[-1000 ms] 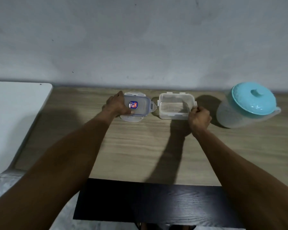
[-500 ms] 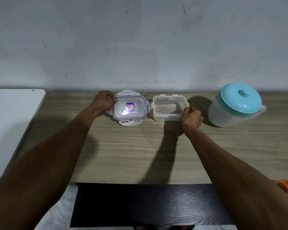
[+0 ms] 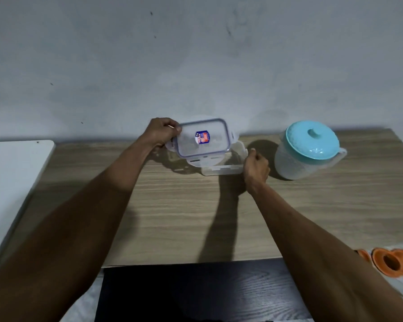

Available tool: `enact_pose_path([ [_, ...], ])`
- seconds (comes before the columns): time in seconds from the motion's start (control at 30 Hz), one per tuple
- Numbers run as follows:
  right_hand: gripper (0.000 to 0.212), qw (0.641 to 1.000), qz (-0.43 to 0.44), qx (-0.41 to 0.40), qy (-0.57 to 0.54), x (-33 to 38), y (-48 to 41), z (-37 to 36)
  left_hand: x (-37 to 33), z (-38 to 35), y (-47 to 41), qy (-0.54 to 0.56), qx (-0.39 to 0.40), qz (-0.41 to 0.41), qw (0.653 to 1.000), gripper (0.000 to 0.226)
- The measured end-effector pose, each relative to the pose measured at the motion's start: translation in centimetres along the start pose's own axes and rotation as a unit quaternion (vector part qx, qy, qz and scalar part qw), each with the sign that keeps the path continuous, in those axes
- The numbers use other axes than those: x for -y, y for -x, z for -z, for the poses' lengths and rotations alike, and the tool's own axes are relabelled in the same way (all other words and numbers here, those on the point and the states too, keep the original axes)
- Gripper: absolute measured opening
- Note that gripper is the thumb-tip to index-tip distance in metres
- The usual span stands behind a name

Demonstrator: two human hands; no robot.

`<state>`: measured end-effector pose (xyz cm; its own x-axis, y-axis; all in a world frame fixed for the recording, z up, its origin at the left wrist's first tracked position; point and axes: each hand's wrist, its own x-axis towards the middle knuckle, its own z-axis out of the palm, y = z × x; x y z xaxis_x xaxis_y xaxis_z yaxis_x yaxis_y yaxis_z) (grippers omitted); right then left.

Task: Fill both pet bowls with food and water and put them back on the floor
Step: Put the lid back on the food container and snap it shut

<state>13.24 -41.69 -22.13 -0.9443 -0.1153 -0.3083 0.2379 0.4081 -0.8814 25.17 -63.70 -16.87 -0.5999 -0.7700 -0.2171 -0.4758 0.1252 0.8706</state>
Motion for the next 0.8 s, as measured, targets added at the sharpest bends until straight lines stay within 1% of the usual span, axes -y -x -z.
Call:
enact_pose_path([
  [0.13,0.045,0.999,0.013,0.025,-0.044,0.3,-1.0,0.9,-0.6,-4.3,-0.4,-0.017,0.028,-0.003,0.999,0.002],
  [0.3,0.035,0.995,0.049,0.062,-0.056,-0.5,-2.6,1.4,-0.3,-7.0,-1.0,-0.036,0.04,0.021,0.998,0.009],
  [0.47,0.023,0.994,0.057,0.076,-0.052,-1.4,-3.5,1.3,0.7,-8.3,-1.0,-0.021,0.026,0.028,0.999,0.02],
  [0.53,0.023,0.994,0.062,0.076,-0.054,-1.6,-3.6,1.2,0.8,-8.5,-1.0,-0.018,0.018,0.027,0.999,0.021],
  [0.63,0.015,0.994,0.065,0.07,-0.057,-1.7,-3.6,0.9,0.9,-8.6,-1.2,-0.03,0.006,0.024,0.999,0.021],
  [0.67,0.014,0.994,0.067,0.069,-0.055,-1.8,-3.6,0.9,1.1,-8.6,-1.3,-0.028,0.003,0.026,0.999,0.022],
  [0.8,0.024,0.994,0.069,0.073,-0.039,-1.6,-3.7,0.9,1.7,-9.0,-1.4,-0.008,-0.013,0.039,0.999,0.022],
])
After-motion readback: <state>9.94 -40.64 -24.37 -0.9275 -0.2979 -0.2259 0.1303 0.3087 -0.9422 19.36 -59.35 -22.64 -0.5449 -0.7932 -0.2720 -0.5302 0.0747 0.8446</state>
